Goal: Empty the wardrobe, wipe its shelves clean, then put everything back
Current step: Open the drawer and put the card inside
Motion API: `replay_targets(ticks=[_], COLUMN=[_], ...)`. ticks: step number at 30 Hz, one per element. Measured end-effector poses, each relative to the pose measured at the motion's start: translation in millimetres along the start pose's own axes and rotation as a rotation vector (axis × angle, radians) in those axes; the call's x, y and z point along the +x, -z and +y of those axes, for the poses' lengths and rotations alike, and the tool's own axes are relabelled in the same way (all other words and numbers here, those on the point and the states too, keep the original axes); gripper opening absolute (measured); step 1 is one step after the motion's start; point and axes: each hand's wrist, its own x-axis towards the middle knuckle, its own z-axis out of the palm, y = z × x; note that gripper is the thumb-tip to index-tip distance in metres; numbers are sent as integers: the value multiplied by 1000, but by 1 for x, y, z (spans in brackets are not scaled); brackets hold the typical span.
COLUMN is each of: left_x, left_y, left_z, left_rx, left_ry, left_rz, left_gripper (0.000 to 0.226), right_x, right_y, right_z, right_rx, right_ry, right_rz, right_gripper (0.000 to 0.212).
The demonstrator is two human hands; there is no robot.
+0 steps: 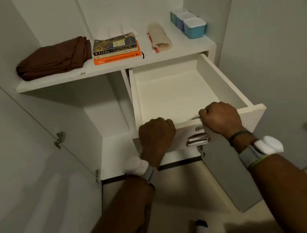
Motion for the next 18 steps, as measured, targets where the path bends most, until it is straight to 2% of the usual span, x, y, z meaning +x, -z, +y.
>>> replay_targets(ticks=[3, 5, 7, 8, 10, 12, 14, 15, 18], left_x=[-20, -35, -37, -37, -39, -38, -42, -48, -77], left_y=[12, 13, 8, 8, 15, 17, 20, 21, 6], left_z=[7, 6, 5, 6, 11, 18, 31, 41, 85], left_rx=[112, 218, 217, 242, 280, 230, 41, -36, -145], left_ry=[-89, -146, -141, -152, -162, -141, -88, -115, -360], left_rz=[-8, -58, -99, -102, -107, -131, -27, 21, 126], left_gripper=[28, 24, 23, 24, 21, 3, 22, 28, 34], right_x=[-12, -29, -44, -49, -54, -58, -73, -86, -145], right_y=[9, 13, 12, 13, 15, 19, 23, 24, 21], right_z=[3, 8, 16, 19, 21, 23, 27, 29, 49], right_rx=[-15, -93, -168, -189, -207, -145, -45, 2, 86], right_ry=[12, 141, 243, 245, 204, 189, 170, 173, 78], right_rz=[-31, -4, 26, 34, 20, 9, -35, -52, -73], right_gripper=[43, 33, 23, 24, 42, 52, 52, 51, 61])
